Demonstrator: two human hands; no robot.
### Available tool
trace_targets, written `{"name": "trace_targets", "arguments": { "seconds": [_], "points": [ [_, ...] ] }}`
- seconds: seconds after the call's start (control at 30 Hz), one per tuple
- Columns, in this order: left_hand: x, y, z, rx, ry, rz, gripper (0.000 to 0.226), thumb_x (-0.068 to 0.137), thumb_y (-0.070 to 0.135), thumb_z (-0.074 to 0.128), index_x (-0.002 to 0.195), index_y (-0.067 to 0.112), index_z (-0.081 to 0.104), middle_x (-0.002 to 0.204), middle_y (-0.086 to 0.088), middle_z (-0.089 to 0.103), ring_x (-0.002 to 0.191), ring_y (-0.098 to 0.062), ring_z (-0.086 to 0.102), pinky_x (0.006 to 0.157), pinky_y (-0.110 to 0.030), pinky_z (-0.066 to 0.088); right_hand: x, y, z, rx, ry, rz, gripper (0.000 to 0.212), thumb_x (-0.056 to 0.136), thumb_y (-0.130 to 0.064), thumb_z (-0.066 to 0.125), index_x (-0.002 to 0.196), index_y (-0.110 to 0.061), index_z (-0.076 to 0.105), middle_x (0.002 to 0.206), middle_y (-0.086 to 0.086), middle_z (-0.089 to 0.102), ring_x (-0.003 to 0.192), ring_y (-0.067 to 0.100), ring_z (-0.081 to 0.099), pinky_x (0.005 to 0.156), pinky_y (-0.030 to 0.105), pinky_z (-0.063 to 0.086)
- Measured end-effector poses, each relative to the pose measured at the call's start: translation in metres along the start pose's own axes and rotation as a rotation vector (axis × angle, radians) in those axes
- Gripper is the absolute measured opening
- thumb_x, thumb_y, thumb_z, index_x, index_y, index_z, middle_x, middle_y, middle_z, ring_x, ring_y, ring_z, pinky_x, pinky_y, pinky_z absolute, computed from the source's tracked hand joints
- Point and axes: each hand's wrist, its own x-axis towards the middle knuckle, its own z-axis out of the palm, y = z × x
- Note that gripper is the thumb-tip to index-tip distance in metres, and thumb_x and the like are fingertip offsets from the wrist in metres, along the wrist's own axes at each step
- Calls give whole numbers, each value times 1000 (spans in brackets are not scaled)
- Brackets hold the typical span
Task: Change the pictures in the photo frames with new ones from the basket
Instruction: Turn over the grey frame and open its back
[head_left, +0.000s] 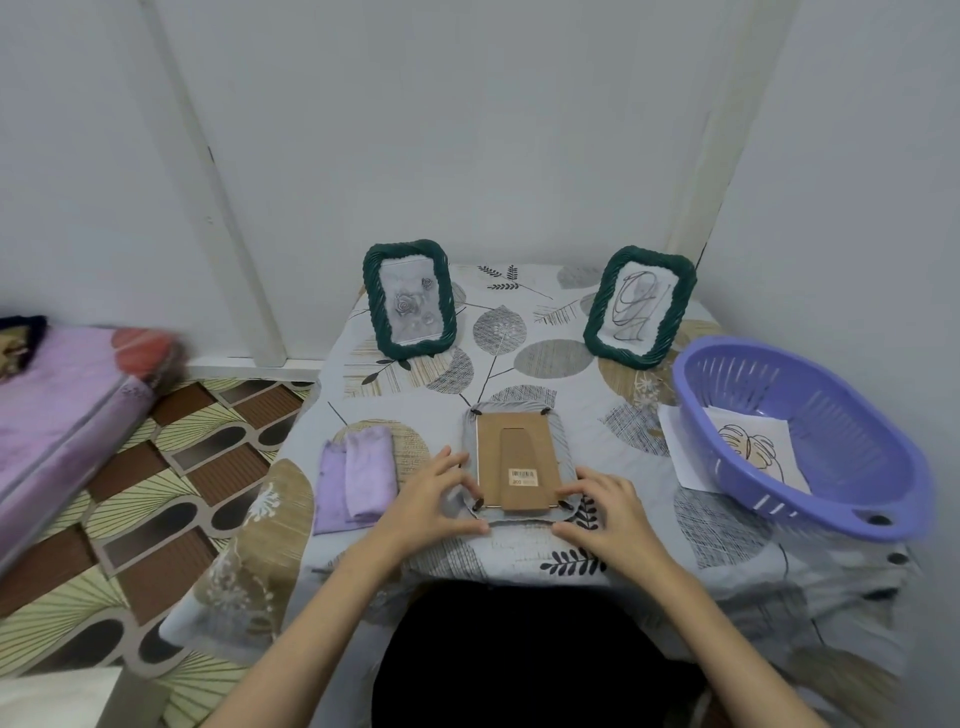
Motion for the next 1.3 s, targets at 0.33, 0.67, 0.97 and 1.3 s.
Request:
{"name": "trace_targets", "arguments": {
  "seconds": [0.33, 0.67, 0.97, 1.3],
  "points": [
    [0, 0, 7, -105, -25, -8, 22, 73, 27, 76, 90, 23, 63, 146, 4, 37, 142, -13, 18, 113, -28, 14, -1, 0, 4, -6, 45, 7, 56, 54, -59, 61, 97, -24, 68, 131, 1, 53, 124, 20, 39, 100, 33, 27],
    [2, 0, 7, -121, -43, 16, 32, 74, 28, 76, 73, 55, 58, 145, 5, 39, 141, -10, 18, 112, -28, 18, 1, 7, 9, -31, 51, -4, 52, 52, -69, 45, 94, -42, 59, 132, -2, 51, 122, 19, 39, 90, 26, 22],
    [2, -1, 5, -91, -52, 50, 21, 75, 23, 75, 80, 36, 59, 136, 11, 40, 138, -7, 21, 108, -22, 19, 2, 13, 13, -96, 32, -33, 51, 59, -69, 40, 105, -47, 41, 136, -3, 48, 124, 15, 36, 89, 25, 18],
    [11, -3, -1, -181, -4, 51, 37, 68, 25, 80, 94, 39, 57, 121, 15, 50, 114, 17, 39, 91, 2, 25, 6, 6, -1, 126, 36, -19, 41, 57, -71, 52, 94, -56, 47, 111, -18, 56, 115, 7, 42, 95, 30, 30]
  ]
}}
